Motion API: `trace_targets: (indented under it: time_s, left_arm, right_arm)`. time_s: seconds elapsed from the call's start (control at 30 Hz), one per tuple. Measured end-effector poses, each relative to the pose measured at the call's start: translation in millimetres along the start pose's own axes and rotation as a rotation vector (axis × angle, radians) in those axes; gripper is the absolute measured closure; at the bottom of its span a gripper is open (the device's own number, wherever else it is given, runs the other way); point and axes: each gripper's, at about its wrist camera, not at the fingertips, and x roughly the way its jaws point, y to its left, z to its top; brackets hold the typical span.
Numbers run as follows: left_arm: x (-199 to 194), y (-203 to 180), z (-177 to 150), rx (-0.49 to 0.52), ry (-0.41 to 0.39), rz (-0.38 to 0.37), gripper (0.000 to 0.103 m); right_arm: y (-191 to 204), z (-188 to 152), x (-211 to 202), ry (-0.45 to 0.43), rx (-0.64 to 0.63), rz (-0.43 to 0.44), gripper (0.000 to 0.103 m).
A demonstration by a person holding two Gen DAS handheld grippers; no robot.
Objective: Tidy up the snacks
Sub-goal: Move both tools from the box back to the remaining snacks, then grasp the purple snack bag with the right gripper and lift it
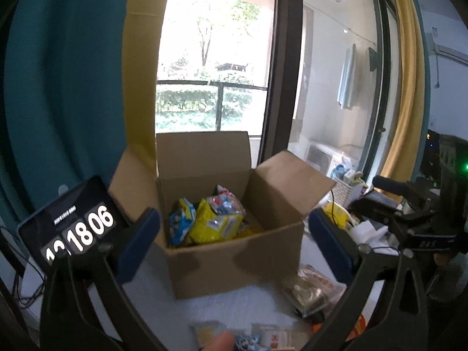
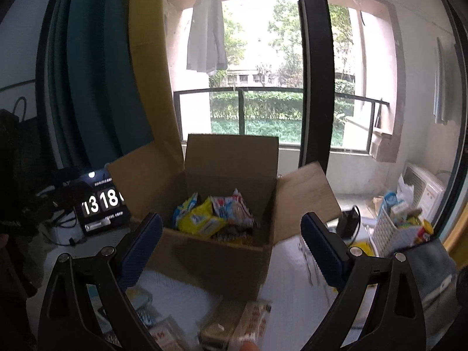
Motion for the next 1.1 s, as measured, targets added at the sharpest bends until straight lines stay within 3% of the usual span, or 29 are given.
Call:
trace_targets:
  time_s: [0.3,0.63,0.87,1.1]
  left_arm:
    - [-33,13,-31,-0.033,-0.013,-0.011,0.001]
    - [-67,32,-82,-0.077,0.021,0.017,0.001]
    - [-87,43,-124,-0.084,0.067,0.041,0.001]
    - [-101,53,-164,-0.118,0.114,0.075,0.001]
  right_arm:
    - [11,-38,-30,0.045,0.037,-0.007,0.006]
    - [46,-97,-43,0.161,0.119,0.020,0.007]
    - [78,-133,-43,0.236,0.138,0.054,0.022]
    - [107,-161,-32,0.318,0.176,0.120,0.030]
